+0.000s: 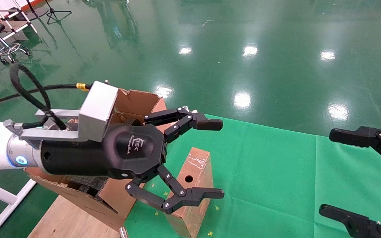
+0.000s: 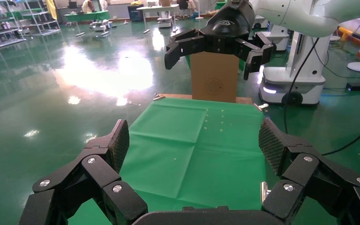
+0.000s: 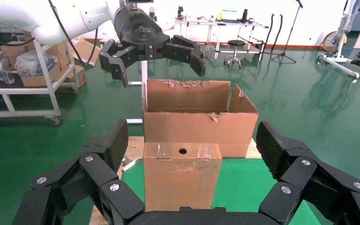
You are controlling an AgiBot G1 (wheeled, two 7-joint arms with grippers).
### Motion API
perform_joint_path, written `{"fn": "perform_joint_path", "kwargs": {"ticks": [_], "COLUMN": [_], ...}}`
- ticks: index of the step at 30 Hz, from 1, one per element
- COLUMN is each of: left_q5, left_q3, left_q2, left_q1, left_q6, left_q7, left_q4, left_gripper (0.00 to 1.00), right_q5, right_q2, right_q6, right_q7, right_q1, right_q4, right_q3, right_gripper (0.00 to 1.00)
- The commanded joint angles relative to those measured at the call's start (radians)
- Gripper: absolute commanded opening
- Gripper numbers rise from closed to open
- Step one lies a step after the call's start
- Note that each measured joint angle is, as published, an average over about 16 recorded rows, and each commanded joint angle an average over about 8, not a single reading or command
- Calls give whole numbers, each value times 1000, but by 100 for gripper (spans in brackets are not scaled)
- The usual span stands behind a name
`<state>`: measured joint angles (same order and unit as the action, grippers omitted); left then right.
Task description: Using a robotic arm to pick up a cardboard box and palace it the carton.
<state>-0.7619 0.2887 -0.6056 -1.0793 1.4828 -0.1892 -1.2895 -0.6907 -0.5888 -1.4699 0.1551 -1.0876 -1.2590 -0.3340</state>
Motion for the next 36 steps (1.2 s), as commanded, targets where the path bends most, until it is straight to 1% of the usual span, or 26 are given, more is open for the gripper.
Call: {"fn": "perform_joint_path", "kwargs": {"ticks": [1, 3, 4, 5, 11, 16, 19, 23, 27, 30, 33, 36], "left_q5": [1, -29, -48, -70, -158, -181, -207, -303, -426, -512, -595, -683], "left_q3": [-1, 7, 12, 18, 46, 54, 55, 72, 118, 166, 217, 266], "left_q2": [0, 6, 9, 12, 18, 16, 19, 15, -20, -58, -94, -125], "left_q1": [1, -3, -7, -12, -42, -54, -63, -109, -196, -268, -339, -412], "left_q6": [2, -11, -19, -27, -46, -40, -58, -114, -151, -146, -126, -95], "left_q7": [2, -1, -3, -5, -6, 3, 1, -26, -110, -207, -334, -485], "left_q4": [1, -8, -14, -21, -52, -53, -49, -57, -64, -61, -56, -53], "left_gripper": [100, 100, 100, 100, 100, 100, 100, 100, 100, 100, 100, 100], "right_q5": [0, 0, 0, 0, 0, 0, 0, 0, 0, 0, 0, 0], "right_q2": [0, 0, 0, 0, 0, 0, 0, 0, 0, 0, 0, 0], "right_q6": [0, 0, 0, 0, 0, 0, 0, 0, 0, 0, 0, 0], "right_q7": [0, 0, 0, 0, 0, 0, 0, 0, 0, 0, 0, 0], "right_q1": [0, 0, 0, 0, 0, 0, 0, 0, 0, 0, 0, 0], "right_q4": [0, 0, 0, 0, 0, 0, 0, 1, 1, 1, 1, 1], "right_q3": [0, 0, 0, 0, 0, 0, 0, 0, 0, 0, 0, 0], "right_gripper": [32, 9, 3, 0, 0, 0, 0, 0, 0, 0, 0, 0]}}
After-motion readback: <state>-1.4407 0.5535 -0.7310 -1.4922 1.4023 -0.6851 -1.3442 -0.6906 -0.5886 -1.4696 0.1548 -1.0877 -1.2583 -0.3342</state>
